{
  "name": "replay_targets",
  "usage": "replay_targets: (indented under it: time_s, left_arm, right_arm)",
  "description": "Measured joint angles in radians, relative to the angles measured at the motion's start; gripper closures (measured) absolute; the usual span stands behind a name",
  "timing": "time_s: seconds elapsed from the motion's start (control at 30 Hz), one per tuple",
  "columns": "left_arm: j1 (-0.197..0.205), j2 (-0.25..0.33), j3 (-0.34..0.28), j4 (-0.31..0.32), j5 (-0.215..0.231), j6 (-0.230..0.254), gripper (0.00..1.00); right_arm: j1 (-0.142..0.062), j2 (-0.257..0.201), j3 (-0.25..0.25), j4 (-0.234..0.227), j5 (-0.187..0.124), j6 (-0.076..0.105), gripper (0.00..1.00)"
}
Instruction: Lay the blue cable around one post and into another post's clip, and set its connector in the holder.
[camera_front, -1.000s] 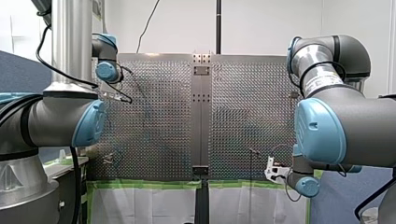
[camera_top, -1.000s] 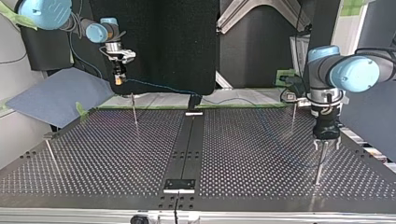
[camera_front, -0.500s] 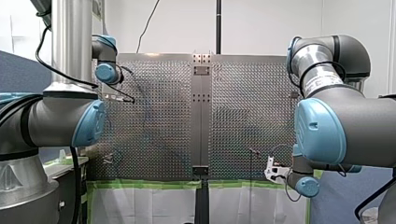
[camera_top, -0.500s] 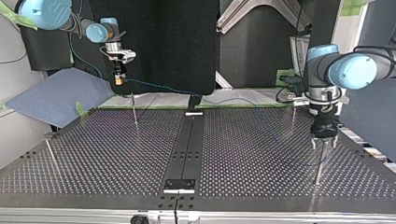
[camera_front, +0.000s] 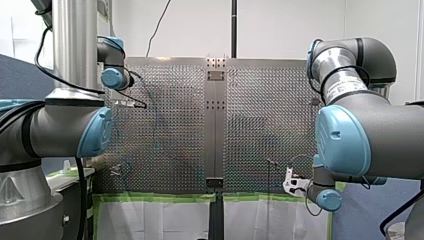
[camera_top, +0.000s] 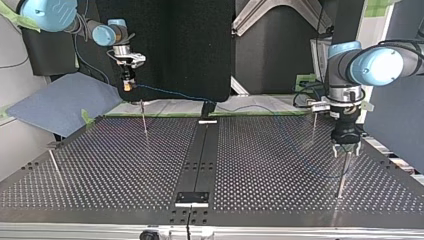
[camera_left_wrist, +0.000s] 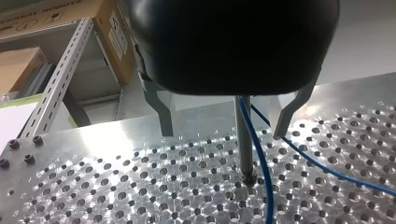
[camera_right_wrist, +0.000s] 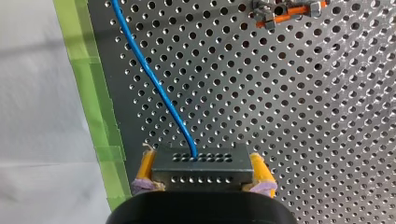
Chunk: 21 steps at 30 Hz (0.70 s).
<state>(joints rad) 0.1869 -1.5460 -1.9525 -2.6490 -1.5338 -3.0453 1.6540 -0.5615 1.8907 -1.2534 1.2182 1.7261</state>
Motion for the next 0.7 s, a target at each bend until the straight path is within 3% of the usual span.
replay_targets:
  time_s: [0.43, 0.7]
  left_arm:
    - [-0.005, 0.044, -0.008, -0.065, -0.025, 0.086, 0.00]
    - [-0.021, 0.109, -0.039, -0.073, -0.026, 0.101, 0.00]
  right_arm:
    - [0.000, 0.001, 0.000, 0.000, 0.000, 0.000, 1.00]
    - [0.000, 0.000, 0.000, 0.000, 0.000, 0.000, 1.00]
